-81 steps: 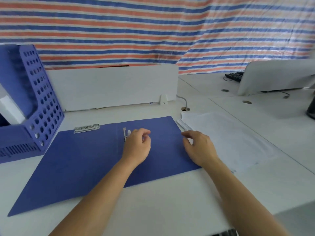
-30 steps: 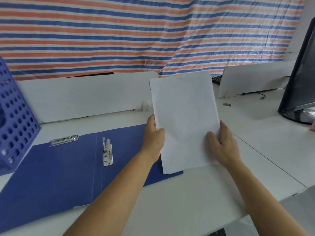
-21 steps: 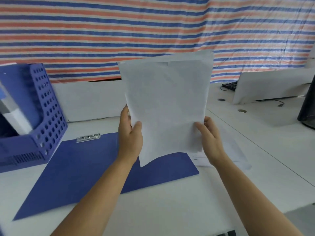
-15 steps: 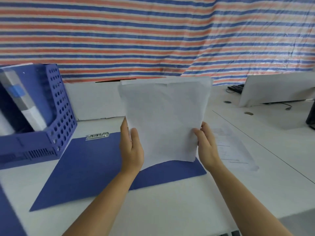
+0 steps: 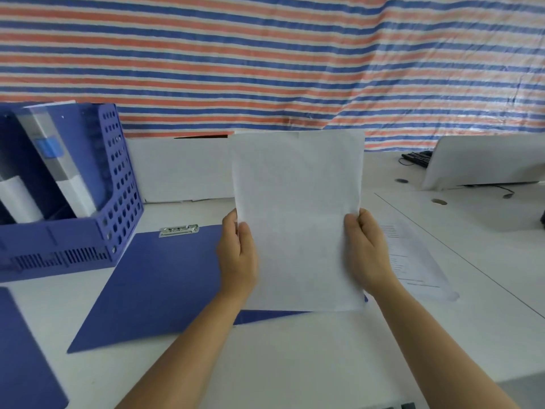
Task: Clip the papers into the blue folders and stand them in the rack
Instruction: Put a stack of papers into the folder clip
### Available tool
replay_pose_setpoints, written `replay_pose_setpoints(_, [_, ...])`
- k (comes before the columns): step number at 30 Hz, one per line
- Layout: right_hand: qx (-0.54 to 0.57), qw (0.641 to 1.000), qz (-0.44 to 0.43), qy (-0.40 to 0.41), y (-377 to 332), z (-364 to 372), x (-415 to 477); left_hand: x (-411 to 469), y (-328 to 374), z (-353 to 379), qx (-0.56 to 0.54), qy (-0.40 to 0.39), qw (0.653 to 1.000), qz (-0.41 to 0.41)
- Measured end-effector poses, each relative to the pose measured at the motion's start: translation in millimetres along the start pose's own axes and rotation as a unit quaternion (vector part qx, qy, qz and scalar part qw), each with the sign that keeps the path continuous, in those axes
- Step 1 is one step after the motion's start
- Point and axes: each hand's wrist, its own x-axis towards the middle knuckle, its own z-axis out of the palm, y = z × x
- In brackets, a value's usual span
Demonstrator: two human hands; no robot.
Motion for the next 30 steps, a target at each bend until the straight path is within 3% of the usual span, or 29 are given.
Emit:
replay_pose_setpoints(5, [-0.021,0.993,0.108,-0.033,13.0,-9.1,18.8,23.9,-27.7,-26.9,0.165,-0.104,0.981,-0.015])
replay_pose_setpoints(7, [-0.009,0.984,0.167,-0.059,15.9,-12.3,22.2,27.8,-49.2,-41.2,0.284,-0.193,0.938,-0.038])
replay_pose_setpoints(9, [-0.016,0.976,0.203,-0.076,19.1,-12.6,25.8,25.0,-67.3,-53.1,0.398,-0.285,0.871,-0.05])
replay_pose_setpoints(11, [-0.021,0.972,0.221,-0.082,21.2,-9.2,30.2,21.6,-75.2,-59.7,0.454,-0.347,0.819,-0.057])
replay_pose_setpoints(13, [-0.01,0.967,0.242,-0.084,25.2,-2.4,34.3,23.0,-73.0,-61.3,0.473,-0.385,0.79,-0.058])
replay_pose_setpoints(17, [-0.007,0.956,0.284,-0.079,36.9,10.8,38.2,42.2,-59.0,-59.4,0.491,-0.405,0.766,-0.085])
replay_pose_setpoints(19, [-0.018,0.952,0.294,-0.081,44.5,11.7,38.1,53.8,-58.0,-52.7,0.481,-0.375,0.788,-0.086])
replay_pose_setpoints(22, [-0.043,0.948,0.302,-0.087,54.5,7.1,36.9,65.5,-64.4,-37.3,0.329,-0.294,0.886,-0.141])
replay_pose_setpoints(24, [-0.065,0.948,0.3,-0.086,59.1,2.4,37.3,64.6,-67.8,-28.4,0.223,-0.25,0.923,-0.189])
replay_pose_setpoints(30, [-0.096,0.946,0.302,-0.067,65.5,-5.2,44.1,52.7,-78.0,-18.7,0.142,-0.202,0.946,-0.211])
